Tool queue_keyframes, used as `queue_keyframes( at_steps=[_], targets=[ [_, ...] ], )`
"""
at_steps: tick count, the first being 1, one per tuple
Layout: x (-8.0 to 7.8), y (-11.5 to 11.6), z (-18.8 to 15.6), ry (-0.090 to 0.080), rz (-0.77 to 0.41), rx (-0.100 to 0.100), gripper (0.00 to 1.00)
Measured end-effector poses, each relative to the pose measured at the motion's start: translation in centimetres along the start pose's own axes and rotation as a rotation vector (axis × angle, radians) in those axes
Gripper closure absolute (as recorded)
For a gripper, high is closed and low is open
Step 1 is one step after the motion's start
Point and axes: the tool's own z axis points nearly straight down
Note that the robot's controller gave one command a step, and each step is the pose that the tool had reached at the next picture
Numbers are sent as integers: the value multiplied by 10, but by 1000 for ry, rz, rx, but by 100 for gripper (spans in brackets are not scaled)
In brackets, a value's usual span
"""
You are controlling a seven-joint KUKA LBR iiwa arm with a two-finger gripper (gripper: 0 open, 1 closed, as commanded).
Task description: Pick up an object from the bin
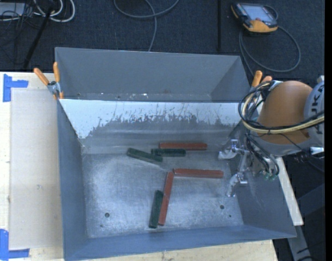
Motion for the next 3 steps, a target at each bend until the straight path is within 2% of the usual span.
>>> queue_keyframes(
  at_steps=[1,2,3],
  targets=[
    [-20,31,3,10,-80,-1,0],
    [-18,42,-7,5,89,0,0],
    [-17,50,34,5,6,0,0]
  ],
)
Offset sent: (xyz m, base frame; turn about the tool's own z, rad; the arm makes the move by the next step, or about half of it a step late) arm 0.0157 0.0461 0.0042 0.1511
